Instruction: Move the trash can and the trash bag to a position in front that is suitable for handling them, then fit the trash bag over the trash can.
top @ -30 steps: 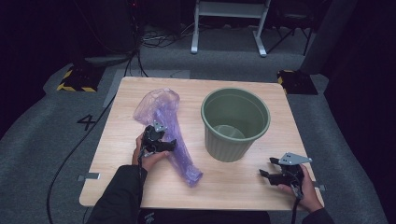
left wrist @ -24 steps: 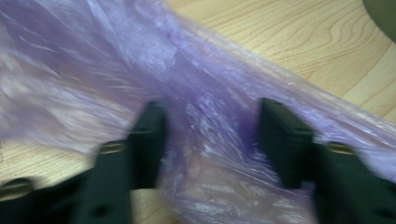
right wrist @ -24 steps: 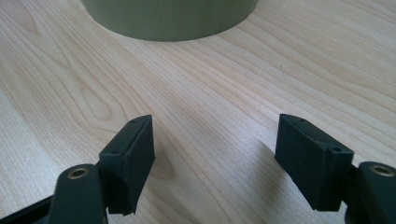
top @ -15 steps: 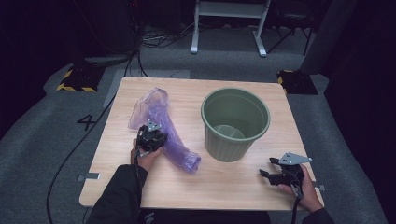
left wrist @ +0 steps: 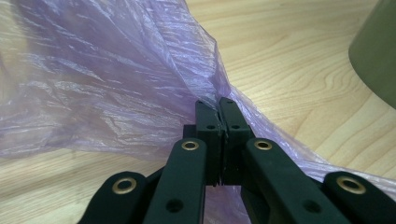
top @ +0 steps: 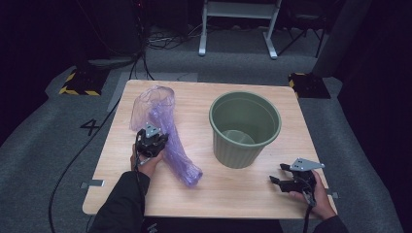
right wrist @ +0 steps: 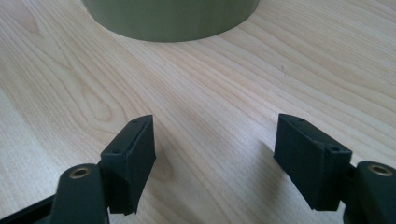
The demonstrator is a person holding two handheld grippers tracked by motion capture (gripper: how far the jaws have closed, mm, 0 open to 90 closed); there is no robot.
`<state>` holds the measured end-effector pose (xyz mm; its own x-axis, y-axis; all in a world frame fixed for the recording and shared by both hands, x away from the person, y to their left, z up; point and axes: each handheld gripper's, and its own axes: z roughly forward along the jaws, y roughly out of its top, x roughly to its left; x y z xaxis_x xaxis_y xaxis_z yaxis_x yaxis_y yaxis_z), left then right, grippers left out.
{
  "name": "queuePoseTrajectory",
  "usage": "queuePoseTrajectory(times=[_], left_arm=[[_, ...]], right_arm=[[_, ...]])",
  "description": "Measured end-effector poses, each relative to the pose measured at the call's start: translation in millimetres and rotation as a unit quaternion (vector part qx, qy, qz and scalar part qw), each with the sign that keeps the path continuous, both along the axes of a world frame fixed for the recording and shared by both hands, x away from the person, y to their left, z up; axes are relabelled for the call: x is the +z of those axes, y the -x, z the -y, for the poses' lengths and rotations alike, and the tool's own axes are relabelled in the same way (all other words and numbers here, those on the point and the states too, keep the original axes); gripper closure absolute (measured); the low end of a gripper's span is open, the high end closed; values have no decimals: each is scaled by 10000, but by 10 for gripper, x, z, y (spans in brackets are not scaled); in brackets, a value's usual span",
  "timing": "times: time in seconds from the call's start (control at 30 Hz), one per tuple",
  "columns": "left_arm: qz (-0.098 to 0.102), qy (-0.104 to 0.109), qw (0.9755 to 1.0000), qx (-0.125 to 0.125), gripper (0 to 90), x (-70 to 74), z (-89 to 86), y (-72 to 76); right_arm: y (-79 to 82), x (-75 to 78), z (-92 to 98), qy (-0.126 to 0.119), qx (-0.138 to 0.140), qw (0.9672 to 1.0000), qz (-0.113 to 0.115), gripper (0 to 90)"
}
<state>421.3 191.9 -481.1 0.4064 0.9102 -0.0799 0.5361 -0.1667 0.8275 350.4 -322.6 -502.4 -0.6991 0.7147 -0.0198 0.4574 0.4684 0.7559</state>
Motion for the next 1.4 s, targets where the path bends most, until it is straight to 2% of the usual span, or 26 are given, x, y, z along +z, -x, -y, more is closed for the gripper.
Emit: queuePoseTrajectory(times=[0.1,0.2,0.57,1.1,1.2,1.23,1.3,1.4], left_arm=[[34,127,9999,102,885,13,-60,27],[50,118,9998,125,885,17,-82,40],[165,325,9992,153,887,85,-167,120],[307,414,9986,64,889,145,-138,134],[326,452,9984,38,890,169,-130,133],[361,568,9977,31,890,207,-131,128],[382,621,9973,20,891,226,-129,125],[445,627,9970,15,891,261,-116,118]], right_arm=[[-47,-1,-23,-1,32,10000,0,290],[-62,-1,-25,-14,48,10000,-11,286],[-124,-3,-60,-11,43,10000,-32,268],[-126,-4,-64,0,-66,10000,-45,253],[-125,-4,-64,-3,-70,10000,-45,253],[-126,-4,-64,-3,-73,10000,-45,252],[-127,-5,-64,-11,-73,10000,-48,252],[-123,-4,-61,-10,-80,10000,-52,252]])
